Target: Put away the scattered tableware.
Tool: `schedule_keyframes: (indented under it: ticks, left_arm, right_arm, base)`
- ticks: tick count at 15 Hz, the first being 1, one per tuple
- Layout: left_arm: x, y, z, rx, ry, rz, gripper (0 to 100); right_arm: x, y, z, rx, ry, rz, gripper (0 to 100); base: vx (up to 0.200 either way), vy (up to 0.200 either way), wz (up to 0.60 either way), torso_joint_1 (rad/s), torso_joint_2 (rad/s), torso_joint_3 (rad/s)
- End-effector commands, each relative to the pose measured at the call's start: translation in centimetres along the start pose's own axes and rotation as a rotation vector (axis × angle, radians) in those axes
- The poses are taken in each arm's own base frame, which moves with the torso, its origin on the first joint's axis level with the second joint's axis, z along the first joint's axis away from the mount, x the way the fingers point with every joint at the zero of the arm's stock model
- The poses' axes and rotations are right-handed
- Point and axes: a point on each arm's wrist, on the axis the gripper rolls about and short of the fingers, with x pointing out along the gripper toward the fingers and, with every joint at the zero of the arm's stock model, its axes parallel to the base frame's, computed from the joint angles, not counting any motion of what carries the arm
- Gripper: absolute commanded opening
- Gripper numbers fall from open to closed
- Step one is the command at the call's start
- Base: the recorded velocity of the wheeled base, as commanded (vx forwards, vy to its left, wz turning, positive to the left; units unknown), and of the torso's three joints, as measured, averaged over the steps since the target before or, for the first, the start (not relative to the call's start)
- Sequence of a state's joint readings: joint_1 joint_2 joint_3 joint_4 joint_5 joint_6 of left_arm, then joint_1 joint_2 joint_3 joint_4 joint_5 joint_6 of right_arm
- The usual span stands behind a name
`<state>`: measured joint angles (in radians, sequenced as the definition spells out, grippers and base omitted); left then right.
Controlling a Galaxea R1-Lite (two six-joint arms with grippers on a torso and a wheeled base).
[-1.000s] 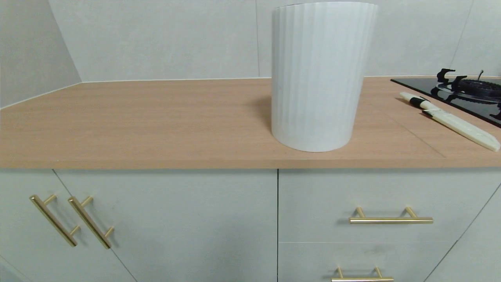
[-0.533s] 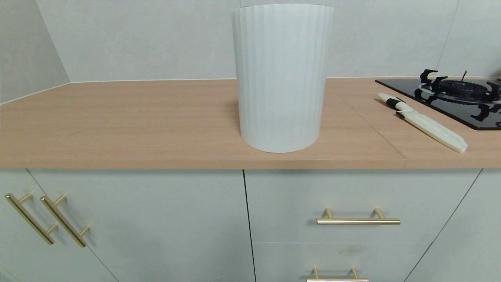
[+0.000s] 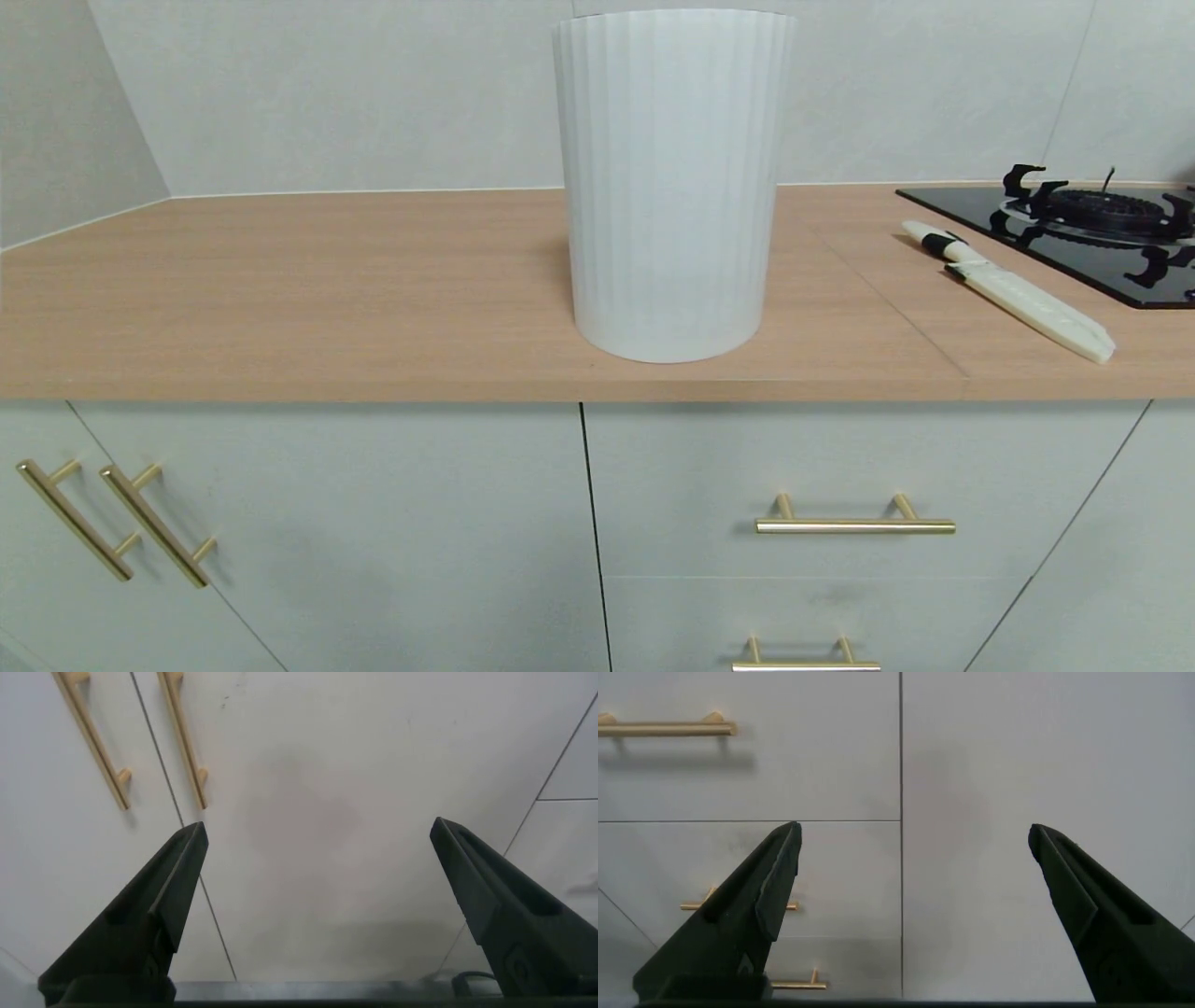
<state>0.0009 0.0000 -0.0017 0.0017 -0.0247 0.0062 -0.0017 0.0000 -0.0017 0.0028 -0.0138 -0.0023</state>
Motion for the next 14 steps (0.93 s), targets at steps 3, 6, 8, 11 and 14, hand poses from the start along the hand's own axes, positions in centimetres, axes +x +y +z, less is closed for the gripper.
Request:
schedule_keyframes:
  ticks: [3,6,8,11,14]
  left_arm:
    - [0.00,0.00,0.00,0.000,0.000,0.001,100]
    - [0.00,0.00,0.00,0.000,0.000,0.001,100]
    - [0.00,0.00,0.00,0.000,0.000,0.001,100]
    - [0.00,0.00,0.00,0.000,0.000,0.001,100]
    - [0.00,0.00,0.00,0.000,0.000,0.001,100]
  right_arm:
    - [0.01,0.00,0.00,-0.001,0.002,0.000,100]
    - [0.01,0.00,0.00,-0.001,0.002,0.000,100]
    - [0.01,0.00,0.00,-0.001,0.002,0.000,100]
    - [0.01,0.00,0.00,-0.001,0.002,0.000,100]
    - [0.01,0.00,0.00,-0.001,0.002,0.000,100]
  base:
    - [0.000,0.000,0.00,0.004,-0.02,-0.011]
    - [0.000,0.000,0.00,0.059,-0.22,-0.250]
    - [0.000,0.000,0.00,0.124,-0.37,-0.315]
    - [0.000,0.000,0.00,0.124,-0.55,-0.305]
    - [0.000,0.000,0.00,0.165,-0.48,-0.308]
